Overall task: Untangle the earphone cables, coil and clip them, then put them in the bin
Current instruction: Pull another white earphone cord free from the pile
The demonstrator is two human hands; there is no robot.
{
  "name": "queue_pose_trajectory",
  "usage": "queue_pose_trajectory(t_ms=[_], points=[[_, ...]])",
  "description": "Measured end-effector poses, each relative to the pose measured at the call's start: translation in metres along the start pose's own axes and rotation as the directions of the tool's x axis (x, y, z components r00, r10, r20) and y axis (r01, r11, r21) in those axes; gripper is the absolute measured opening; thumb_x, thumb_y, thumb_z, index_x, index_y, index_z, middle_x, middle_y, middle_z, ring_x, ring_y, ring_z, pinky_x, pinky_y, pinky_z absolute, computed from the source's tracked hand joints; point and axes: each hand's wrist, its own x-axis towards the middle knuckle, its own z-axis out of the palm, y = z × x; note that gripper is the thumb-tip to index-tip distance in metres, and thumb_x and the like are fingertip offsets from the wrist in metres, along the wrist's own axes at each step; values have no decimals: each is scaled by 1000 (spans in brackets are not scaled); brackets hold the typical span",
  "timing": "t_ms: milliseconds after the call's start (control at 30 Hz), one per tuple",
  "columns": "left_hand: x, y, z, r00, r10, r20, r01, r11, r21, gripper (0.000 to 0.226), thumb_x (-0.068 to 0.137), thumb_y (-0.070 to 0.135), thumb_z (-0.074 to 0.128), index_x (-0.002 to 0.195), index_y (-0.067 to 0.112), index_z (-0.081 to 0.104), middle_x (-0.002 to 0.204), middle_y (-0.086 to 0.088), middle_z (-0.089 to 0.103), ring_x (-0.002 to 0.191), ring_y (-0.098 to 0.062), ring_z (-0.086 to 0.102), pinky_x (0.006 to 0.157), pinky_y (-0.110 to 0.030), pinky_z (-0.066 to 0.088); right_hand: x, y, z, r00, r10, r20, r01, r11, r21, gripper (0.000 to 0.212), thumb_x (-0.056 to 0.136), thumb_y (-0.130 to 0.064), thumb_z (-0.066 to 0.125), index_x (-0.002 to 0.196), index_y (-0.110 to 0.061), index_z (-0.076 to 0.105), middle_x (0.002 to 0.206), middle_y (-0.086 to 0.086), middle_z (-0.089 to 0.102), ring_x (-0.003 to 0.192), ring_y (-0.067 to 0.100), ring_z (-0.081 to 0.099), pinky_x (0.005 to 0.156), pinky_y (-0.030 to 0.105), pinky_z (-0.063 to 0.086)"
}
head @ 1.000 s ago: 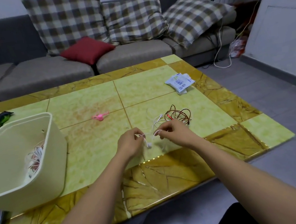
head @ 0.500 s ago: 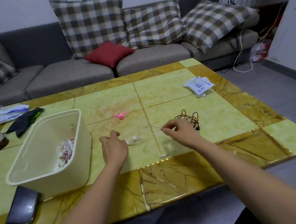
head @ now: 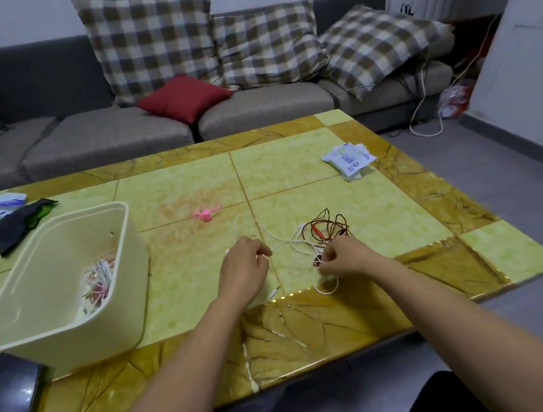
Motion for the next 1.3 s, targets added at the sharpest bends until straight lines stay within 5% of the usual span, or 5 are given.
queue_pose_trajectory(t_ms=[233, 400, 700, 1000, 1300], points=[[24, 11, 29, 998, 35, 54, -37, 998, 48, 25, 91, 7, 52, 110, 14, 67, 116, -4, 62, 104, -24, 58, 87, -35, 44, -2, -4, -21, 876, 26, -482, 40, 991, 126, 21, 88, -30, 55, 85, -14, 68, 89, 3, 68, 84, 27, 61, 65, 32, 44], [42, 11, 43, 992, -12, 123, -1, 994, 107, 48, 95, 7, 46, 141, 20, 48, 143, -4, 50, 125, -26, 51, 98, -36, 43, 22, 2, -4, 954, -207, -218, 226, 972, 66, 56, 89, -19, 60, 143, -23, 45, 144, 0, 45, 124, 21, 51, 97, 35, 45], [47, 8, 53, 994, -49, 102, 35, 989, 144, 17, 96, 21, 53, 94, 9, 65, 93, -8, 65, 90, -29, 61, 65, -32, 37, 30, 25, -9, 974, 36, -224, -38, 999, -1, 16, 89, -18, 59, 101, -16, 68, 107, 6, 66, 96, 26, 62, 69, 30, 44], [44, 7, 8, 931, -261, -254, 218, 958, -185, 29, 102, 20, 40, 102, 12, 68, 93, -9, 71, 92, -31, 62, 68, -31, 34, 20, 30, -28, 864, 322, -387, -265, 945, 194, 25, 93, -15, 52, 116, -13, 62, 121, 12, 59, 106, 34, 59, 77, 35, 47], [25, 12, -11, 996, -88, -32, 69, 921, -382, 23, 100, 21, 45, 93, 27, 66, 71, 3, 61, 63, -13, 51, 63, -31, 40, 8, -43, -16, 943, -186, -275, 152, 979, -137, 49, 88, -33, 58, 136, -27, 50, 141, 0, 49, 127, 26, 39, 102, 38, 26]])
